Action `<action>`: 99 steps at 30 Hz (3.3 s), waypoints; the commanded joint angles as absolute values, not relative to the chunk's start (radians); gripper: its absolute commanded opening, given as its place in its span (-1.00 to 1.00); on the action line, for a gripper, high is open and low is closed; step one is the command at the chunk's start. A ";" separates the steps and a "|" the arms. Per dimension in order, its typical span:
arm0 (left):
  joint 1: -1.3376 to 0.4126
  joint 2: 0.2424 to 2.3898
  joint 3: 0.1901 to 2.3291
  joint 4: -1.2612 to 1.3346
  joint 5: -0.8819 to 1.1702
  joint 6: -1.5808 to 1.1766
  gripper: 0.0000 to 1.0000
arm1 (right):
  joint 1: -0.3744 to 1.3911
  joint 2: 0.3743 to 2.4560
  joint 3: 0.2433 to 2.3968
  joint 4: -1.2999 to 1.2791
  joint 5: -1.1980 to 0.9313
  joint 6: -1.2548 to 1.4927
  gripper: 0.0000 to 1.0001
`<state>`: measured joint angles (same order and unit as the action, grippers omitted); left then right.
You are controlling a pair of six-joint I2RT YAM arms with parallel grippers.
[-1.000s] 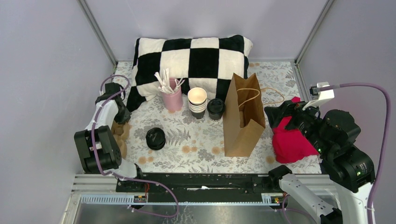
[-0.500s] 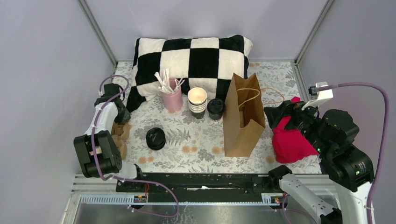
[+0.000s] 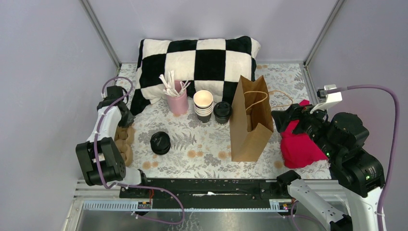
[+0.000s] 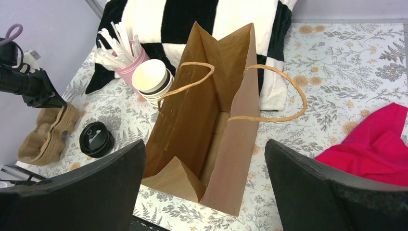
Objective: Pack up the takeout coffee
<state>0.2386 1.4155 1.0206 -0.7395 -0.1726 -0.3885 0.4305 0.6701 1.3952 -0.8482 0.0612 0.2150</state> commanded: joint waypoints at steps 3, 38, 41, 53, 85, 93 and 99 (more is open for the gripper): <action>0.216 1.361 1.056 -0.764 -0.186 -0.397 -0.73 | 0.438 0.675 1.390 -0.822 0.051 0.209 0.99; 0.035 1.248 1.433 -1.160 -0.620 -0.539 -1.00 | 0.440 0.724 1.388 -0.821 0.040 0.210 0.99; 0.019 1.197 1.523 -1.152 -0.542 -0.527 -1.00 | 0.440 0.728 1.390 -0.826 0.055 0.202 0.99; 0.018 1.009 1.610 -0.603 0.422 -0.541 -1.00 | 0.439 0.771 1.475 -0.824 0.109 0.156 0.99; 0.043 1.160 1.266 0.646 0.560 -2.070 -1.00 | 0.676 1.145 1.230 0.234 -0.408 -0.345 0.90; 0.049 1.130 1.221 0.651 0.568 -2.140 -1.00 | 0.676 1.158 1.131 0.583 -0.597 -0.587 0.36; 0.047 1.127 1.207 0.680 0.571 -2.165 -1.00 | 0.677 1.171 1.141 0.710 -0.611 -0.580 0.30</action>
